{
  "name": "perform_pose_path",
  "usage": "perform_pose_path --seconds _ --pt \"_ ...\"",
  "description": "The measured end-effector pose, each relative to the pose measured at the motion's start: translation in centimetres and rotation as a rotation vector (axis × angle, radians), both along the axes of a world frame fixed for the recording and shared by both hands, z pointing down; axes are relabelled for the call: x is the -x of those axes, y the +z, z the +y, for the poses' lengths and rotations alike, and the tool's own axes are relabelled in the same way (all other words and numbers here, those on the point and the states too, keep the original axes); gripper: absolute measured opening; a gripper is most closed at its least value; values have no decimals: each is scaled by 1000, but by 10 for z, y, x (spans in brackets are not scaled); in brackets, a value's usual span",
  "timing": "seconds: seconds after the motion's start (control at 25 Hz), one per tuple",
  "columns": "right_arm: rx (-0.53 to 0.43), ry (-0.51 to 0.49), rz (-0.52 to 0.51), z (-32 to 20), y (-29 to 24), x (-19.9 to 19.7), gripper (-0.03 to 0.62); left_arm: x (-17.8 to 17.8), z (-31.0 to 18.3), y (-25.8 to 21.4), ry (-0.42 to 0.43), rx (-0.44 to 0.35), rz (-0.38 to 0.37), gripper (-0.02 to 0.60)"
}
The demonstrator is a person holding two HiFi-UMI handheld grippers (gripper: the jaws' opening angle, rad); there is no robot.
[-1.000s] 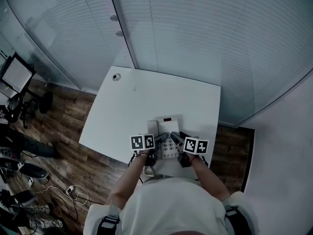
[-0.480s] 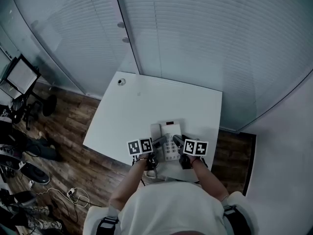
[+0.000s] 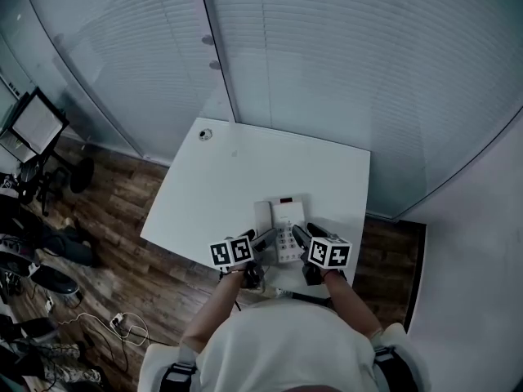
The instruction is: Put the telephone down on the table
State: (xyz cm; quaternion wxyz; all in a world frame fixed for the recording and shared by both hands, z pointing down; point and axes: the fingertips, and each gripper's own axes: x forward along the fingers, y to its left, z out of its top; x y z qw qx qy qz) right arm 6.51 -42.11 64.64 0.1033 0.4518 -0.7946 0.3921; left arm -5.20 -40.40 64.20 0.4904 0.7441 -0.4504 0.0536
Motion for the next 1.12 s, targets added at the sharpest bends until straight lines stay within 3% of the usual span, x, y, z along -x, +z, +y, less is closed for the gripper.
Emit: perform_pose_path --seconds 0.08,0.2,0.32,0.4,0.56,0.84,1.12 --pt "-21 8 1 6 -4 2 225 6 5 0 -13 -18 -15 354" --pt "-34 21 -14 18 -14 9 201 15 15 -7 -31 -35 -29 314" --pt "-42 15 -17 32 -26 17 164 28 25 -15 -66 -52 -94 147" --pt "-50 14 -18 42 -33 23 127 35 33 -21 -75 -63 -110 102" --pt "-54 18 -17 63 -43 37 73 49 54 -29 -82 -77 -125 58" --pt "-54 27 -23 104 -49 52 46 68 91 -34 -87 -100 -181 21" --pt "-79 45 -27 143 -57 61 34 78 135 -36 -86 -104 -132 21"
